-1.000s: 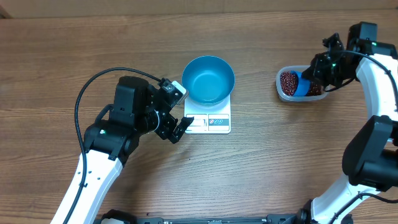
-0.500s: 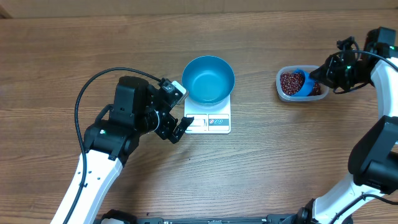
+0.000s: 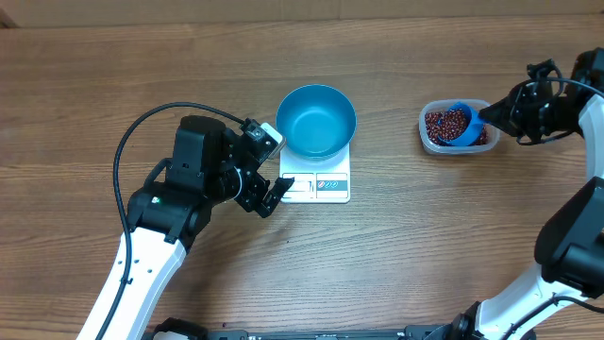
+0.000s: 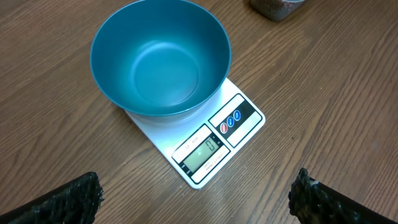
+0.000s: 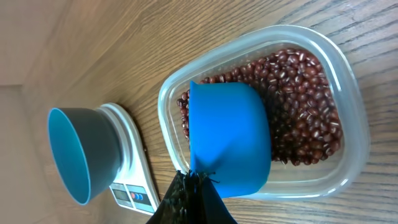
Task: Scoop item into bowl and weigh 150g on scale
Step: 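Drag the scoop through the beans and lift it filled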
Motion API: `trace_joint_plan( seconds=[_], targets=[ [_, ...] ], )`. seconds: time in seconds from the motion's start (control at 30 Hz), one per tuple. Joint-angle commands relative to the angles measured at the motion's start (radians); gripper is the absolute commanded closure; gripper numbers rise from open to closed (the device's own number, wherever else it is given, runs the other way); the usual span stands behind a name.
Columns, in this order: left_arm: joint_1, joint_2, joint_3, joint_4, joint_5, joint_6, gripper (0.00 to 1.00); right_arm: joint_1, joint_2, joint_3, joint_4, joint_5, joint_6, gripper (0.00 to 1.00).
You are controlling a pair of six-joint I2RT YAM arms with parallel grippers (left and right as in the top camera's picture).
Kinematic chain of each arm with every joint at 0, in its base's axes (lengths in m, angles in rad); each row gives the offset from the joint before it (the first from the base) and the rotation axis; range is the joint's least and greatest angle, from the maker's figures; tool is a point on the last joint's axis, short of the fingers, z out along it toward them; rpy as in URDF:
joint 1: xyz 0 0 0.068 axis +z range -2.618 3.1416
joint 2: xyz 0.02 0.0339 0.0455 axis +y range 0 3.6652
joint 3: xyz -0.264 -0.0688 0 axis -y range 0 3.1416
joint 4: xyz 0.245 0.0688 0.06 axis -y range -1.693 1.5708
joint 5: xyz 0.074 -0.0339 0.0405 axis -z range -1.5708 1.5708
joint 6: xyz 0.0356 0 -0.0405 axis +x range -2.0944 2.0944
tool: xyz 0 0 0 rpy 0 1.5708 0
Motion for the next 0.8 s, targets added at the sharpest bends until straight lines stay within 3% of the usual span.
trace_joint_plan(
  seconds=[0.0,0.77],
  targets=[
    [0.005,0.002,0.026,0.001,0.015,-0.014,0.01,-0.03,0.001,-0.006,-0.012,-0.067,-0.005,0.96],
    [0.005,0.002,0.026,0.001,0.015,-0.014,0.0,-0.103,0.001,-0.006,-0.059,-0.341,-0.081,0.96]
  ],
)
